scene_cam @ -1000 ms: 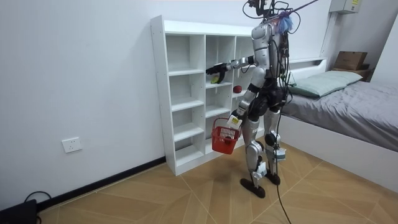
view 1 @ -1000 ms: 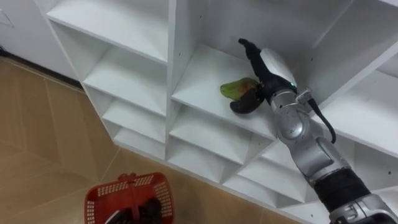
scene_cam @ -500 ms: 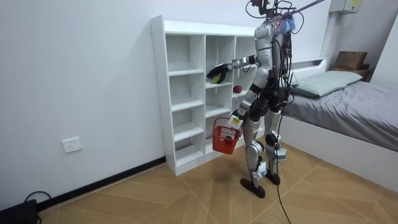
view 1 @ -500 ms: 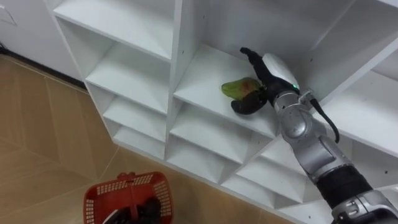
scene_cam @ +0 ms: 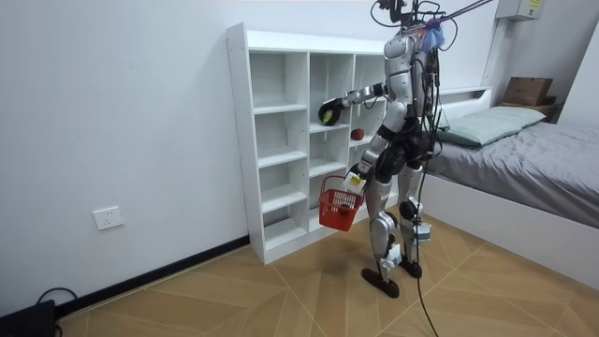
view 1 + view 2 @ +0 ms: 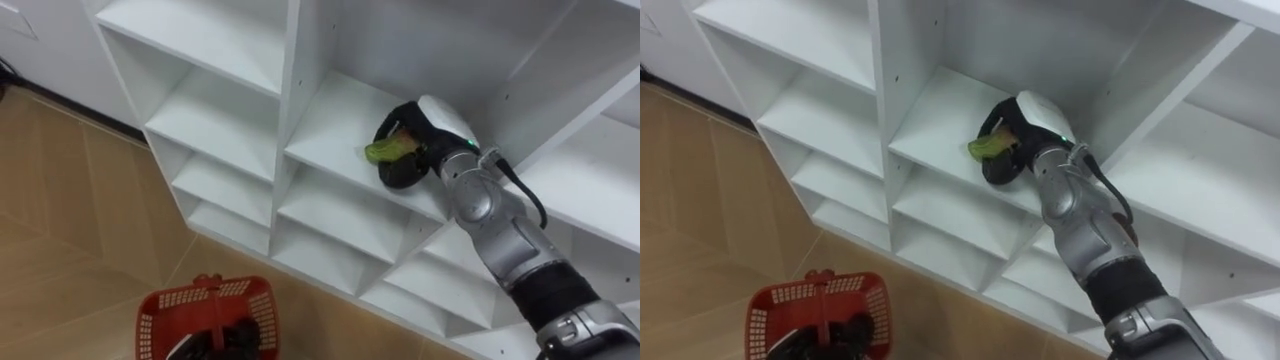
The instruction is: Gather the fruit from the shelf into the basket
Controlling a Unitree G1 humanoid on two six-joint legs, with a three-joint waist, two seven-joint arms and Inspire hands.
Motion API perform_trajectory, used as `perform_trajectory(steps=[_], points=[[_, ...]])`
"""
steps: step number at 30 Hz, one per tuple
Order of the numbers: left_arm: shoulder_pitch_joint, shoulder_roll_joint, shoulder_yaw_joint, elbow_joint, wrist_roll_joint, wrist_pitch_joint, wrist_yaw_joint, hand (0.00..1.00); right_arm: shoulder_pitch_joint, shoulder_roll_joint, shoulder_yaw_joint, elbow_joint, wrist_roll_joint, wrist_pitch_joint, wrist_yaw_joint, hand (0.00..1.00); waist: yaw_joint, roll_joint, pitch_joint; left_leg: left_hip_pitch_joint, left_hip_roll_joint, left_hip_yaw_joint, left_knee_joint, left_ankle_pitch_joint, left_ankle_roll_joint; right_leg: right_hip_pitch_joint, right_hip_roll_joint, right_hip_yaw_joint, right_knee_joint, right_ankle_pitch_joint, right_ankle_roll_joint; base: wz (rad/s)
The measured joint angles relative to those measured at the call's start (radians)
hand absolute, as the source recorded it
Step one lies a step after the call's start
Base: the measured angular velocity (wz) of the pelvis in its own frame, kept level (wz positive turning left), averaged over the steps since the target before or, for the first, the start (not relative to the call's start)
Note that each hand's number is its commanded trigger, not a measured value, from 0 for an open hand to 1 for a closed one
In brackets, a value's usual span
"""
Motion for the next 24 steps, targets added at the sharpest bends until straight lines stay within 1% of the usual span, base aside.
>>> perform_trajectory(steps=[7, 10, 14, 24], points=[[-0.001, -0.001, 0.002, 0.0, 0.0, 0.004, 0.0, 1.0, 0.0, -0.002, 0.001, -0.001, -0.002, 0.017, 0.011, 1.0, 0.011, -0.003, -0.0024, 0.005, 0.0, 0.002, 0.002, 0.0, 0.0, 0.002, 0.0, 0.012, 0.001, 0.0, 0.0, 0.0], [-0.001, 0.0, 0.004, 0.0, 0.0, 0.006, 0.0, 1.0, 0.0, -0.002, 0.001, -0.001, -0.002, 0.028, 0.028, 1.0, 0.013, -0.007, -0.0051, 0.007, 0.0, 0.002, 0.005, 0.0, 0.0, 0.005, 0.001, 0.02, 0.001, 0.0, 0.0, 0.0], [0.0, 0.0, 0.005, 0.0, -0.002, 0.006, 0.0, 1.0, 0.0, -0.002, 0.001, -0.001, -0.001, 0.035, 0.037, 1.0, 0.013, -0.008, -0.005, 0.008, 0.0, 0.002, 0.007, 0.0, 0.0, 0.007, 0.001, 0.025, 0.001, 0.0, 0.0, 0.0], [0.011, 0.0, 0.02, 0.0, -0.011, 0.007, 0.002, 1.0, 0.003, -0.002, 0.001, -0.011, 0.001, 0.036, 0.068, 1.0, 0.007, -0.009, -0.0042, 0.037, 0.0, -0.002, 0.002, 0.0, 0.0, 0.037, 0.002, 0.025, 0.0, 0.0, 0.0, 0.01]])
